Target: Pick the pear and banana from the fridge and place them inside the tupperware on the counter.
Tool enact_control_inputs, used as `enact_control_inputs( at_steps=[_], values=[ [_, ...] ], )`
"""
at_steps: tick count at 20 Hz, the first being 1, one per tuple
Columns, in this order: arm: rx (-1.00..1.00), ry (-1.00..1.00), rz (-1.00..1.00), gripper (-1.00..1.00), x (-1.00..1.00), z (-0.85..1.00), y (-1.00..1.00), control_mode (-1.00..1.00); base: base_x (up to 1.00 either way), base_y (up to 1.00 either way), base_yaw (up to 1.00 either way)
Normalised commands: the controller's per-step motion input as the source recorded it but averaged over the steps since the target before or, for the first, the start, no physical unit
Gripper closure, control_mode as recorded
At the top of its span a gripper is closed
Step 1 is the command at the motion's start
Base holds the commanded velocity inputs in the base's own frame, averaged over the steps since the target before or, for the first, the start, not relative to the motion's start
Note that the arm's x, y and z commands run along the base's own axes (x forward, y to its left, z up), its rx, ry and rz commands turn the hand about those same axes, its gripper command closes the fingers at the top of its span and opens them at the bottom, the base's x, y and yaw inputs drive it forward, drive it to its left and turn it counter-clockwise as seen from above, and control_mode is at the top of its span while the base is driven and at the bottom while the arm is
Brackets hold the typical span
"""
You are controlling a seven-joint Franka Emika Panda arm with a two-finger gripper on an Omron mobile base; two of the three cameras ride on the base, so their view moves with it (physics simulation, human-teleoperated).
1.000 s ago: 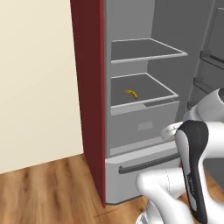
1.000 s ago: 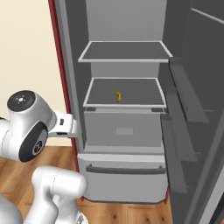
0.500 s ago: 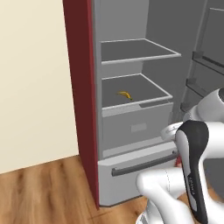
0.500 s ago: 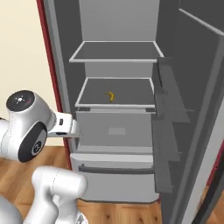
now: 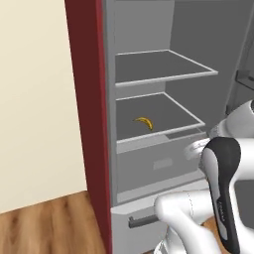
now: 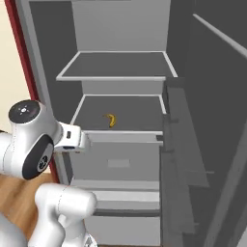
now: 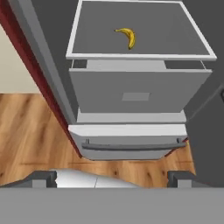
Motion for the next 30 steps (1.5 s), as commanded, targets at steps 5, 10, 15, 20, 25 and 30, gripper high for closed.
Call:
enact_control_inputs(
  at_steps=[5, 10, 15, 20, 25, 30],
  values=[
    [0.00, 0.00, 0.00, -1.00, 0.00, 0.00, 0.00, 1.00, 0.81, 0.05, -0.01],
    [-0.01, -0.07, 0.00, -1.00, 0.12, -0.33, 0.00, -1.00, 0.13, 0.00, 0.00],
    [-0.01, -0.19, 0.00, -1.00, 0.29, -0.53, -0.04, -1.00, 0.00, 0.00, 0.00],
    [-0.01, -0.19, 0.00, -1.00, 0.50, -0.48, -0.05, -1.00, 0.00, 0.00, 0.00],
    [0.00, -0.07, 0.00, -1.00, 0.57, -0.37, -0.11, -1.00, 0.00, 0.00, 0.00],
    [0.00, 0.00, 0.00, -1.00, 0.55, -0.23, -0.13, -1.00, 0.00, 0.00, 0.00]
  ],
)
